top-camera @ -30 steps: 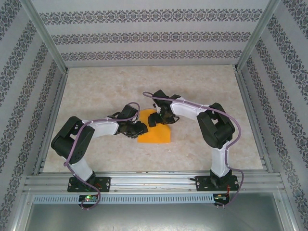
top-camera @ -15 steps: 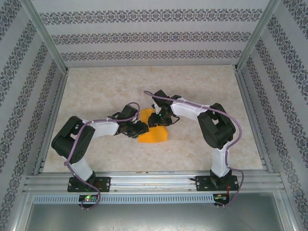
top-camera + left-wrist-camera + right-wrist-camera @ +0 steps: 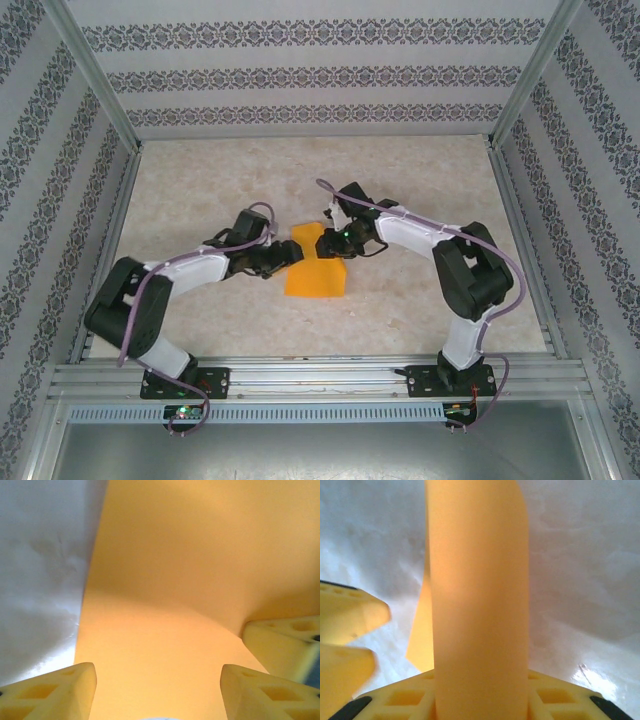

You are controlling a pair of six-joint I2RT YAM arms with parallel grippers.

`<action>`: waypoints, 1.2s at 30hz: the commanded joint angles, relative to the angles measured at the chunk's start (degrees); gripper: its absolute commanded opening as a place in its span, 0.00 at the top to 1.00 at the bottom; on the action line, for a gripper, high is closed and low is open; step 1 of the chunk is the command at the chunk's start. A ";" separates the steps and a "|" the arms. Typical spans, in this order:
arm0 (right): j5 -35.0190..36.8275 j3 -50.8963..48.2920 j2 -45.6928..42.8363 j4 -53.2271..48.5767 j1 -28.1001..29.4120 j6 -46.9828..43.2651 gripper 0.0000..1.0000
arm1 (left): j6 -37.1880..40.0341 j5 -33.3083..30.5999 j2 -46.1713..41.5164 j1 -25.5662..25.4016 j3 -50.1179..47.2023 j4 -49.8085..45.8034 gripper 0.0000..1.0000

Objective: Fold a paper plane with a square sheet of paper (fold left side to right side)
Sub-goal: Pick up the square sheet of paper from the center of the table, then place a square sheet of paper at the center of the table.

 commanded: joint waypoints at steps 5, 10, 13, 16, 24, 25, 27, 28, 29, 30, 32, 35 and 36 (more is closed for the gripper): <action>-10.40 -5.61 -8.90 8.22 -5.44 -2.84 0.68 | 7.21 5.71 -12.13 6.92 -3.24 3.95 0.26; -14.50 -8.36 -12.42 11.54 -8.39 -2.44 0.75 | 10.37 6.00 -17.20 8.33 -3.20 3.57 0.20; -17.52 -9.27 -13.39 13.67 -9.40 -0.48 0.75 | 10.59 7.72 -18.21 8.76 -2.84 3.66 0.19; -21.25 -11.01 -15.46 18.18 -10.78 2.15 0.75 | 10.72 11.11 -18.08 8.90 -2.47 5.10 0.19; -34.77 -13.99 -22.21 29.21 -15.35 9.72 0.80 | 9.89 19.67 -17.67 9.07 -1.86 13.96 0.14; -36.15 -14.08 -23.10 29.89 -15.61 10.35 0.80 | 9.81 20.31 -17.74 9.09 -1.73 14.86 0.13; -38.83 -13.76 -24.97 30.90 -15.80 11.59 0.80 | 9.48 22.12 -17.89 9.07 -1.30 17.13 0.11; -39.88 -13.61 -25.72 31.42 -15.80 12.28 0.80 | 9.29 22.85 -17.97 9.05 -1.05 18.08 0.10; -41.13 -13.45 -26.63 32.26 -15.80 13.25 0.81 | 9.19 23.74 -18.01 9.06 -0.74 19.25 0.09; -42.19 -13.28 -27.49 33.09 -15.69 14.27 0.81 | 9.09 24.63 -18.11 9.04 -0.41 20.29 0.08; -43.72 -12.76 -29.19 34.03 -15.50 15.52 0.81 | 8.86 26.36 -18.17 9.08 0.49 22.12 0.06; -45.42 -11.67 -31.38 34.64 -14.60 16.83 0.82 | 7.58 29.34 -17.83 9.07 1.89 26.19 0.05; -45.69 -11.13 -32.03 34.80 -14.09 17.15 0.82 | 6.78 30.57 -17.59 9.03 2.38 28.02 0.05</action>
